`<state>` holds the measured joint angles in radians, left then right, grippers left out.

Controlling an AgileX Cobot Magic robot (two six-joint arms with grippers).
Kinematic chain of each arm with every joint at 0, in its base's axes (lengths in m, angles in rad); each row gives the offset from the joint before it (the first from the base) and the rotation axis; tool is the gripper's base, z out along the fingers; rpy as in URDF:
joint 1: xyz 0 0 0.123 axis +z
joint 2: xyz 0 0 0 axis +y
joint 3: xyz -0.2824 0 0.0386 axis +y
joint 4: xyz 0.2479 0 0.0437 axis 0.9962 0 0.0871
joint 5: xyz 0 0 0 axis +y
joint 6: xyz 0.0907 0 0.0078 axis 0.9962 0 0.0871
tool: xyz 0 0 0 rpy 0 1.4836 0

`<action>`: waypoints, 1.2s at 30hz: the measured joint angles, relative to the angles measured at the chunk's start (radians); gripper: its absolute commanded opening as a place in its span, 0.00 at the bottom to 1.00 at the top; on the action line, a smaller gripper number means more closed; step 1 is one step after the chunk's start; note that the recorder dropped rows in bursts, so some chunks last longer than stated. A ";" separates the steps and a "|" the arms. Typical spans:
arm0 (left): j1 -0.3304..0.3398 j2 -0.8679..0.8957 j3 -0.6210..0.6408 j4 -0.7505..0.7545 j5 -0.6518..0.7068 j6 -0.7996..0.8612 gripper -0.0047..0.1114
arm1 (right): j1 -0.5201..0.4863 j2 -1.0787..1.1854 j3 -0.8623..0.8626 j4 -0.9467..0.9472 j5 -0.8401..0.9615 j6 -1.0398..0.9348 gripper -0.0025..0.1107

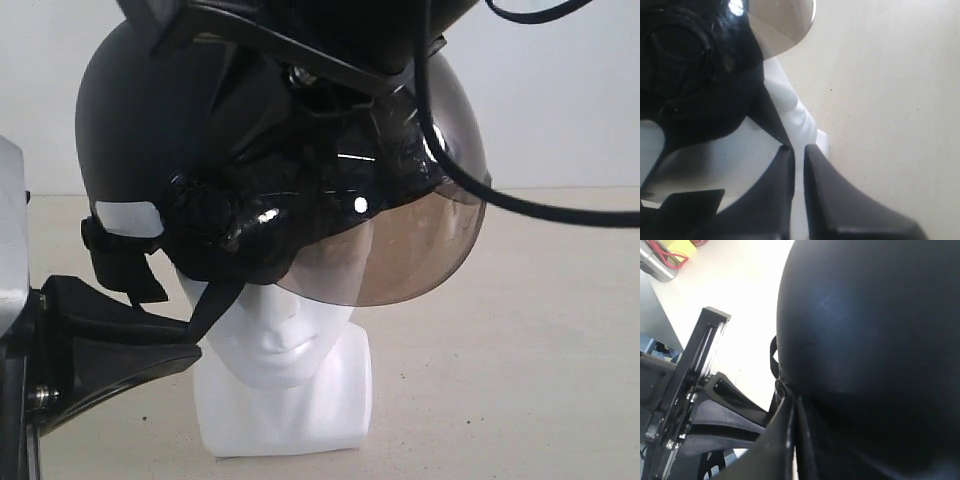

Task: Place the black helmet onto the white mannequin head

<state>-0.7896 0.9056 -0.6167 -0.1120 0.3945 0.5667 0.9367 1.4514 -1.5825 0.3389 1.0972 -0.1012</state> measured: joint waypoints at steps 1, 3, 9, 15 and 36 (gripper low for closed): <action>0.000 0.000 0.000 0.000 0.000 -0.002 0.08 | 0.000 0.000 0.002 0.002 0.000 0.000 0.02; 0.000 0.000 0.000 0.002 0.000 -0.006 0.08 | 0.000 -0.002 0.017 0.008 -0.004 0.000 0.02; 0.000 0.000 0.001 0.002 0.000 -0.008 0.08 | 0.001 -0.002 0.112 -0.053 0.202 0.013 0.02; 0.000 0.000 0.001 0.002 0.000 -0.010 0.08 | 0.001 0.000 0.127 -0.064 0.214 0.006 0.02; -0.007 -0.005 0.049 -0.088 -0.126 -0.033 0.11 | -0.007 -0.171 -0.219 -0.732 0.127 0.061 0.02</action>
<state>-0.7967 0.9010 -0.5675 -0.2003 0.2687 0.5335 0.9296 1.2805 -1.8013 -0.3934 1.2245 -0.0401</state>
